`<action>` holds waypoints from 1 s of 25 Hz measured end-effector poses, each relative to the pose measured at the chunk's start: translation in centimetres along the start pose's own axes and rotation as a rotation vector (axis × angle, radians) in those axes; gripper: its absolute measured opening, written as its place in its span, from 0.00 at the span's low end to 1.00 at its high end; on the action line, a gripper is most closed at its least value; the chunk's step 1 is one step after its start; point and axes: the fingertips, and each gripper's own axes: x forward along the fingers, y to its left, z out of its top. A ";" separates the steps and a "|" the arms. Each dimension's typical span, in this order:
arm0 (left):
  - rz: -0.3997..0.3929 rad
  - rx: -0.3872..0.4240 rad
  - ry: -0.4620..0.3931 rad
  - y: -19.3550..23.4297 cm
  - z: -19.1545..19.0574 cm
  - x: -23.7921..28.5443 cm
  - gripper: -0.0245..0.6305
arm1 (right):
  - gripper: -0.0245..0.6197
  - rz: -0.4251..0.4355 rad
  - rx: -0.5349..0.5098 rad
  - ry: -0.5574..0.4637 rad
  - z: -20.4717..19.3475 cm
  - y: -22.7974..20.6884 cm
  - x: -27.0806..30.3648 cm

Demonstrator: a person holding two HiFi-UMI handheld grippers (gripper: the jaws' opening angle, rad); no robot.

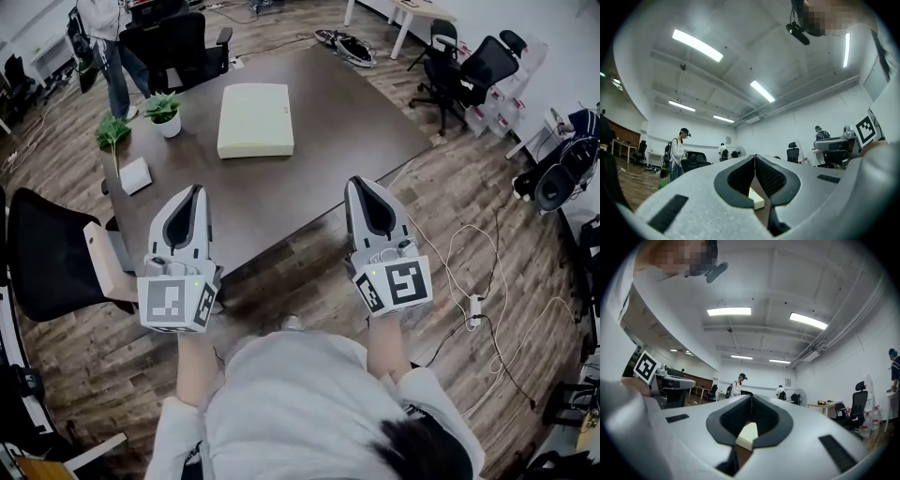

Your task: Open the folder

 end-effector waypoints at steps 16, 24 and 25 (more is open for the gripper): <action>0.013 -0.011 0.053 2.6 -3.0 5.2 0.05 | 0.06 0.007 0.038 0.032 -3.1 -2.4 5.8; -0.023 -0.005 0.058 5.6 -3.9 10.6 0.05 | 0.06 -0.005 0.037 0.043 -4.3 -3.5 11.5; -0.027 -0.005 0.059 6.0 -4.1 11.3 0.05 | 0.06 -0.007 0.037 0.045 -4.5 -3.6 12.2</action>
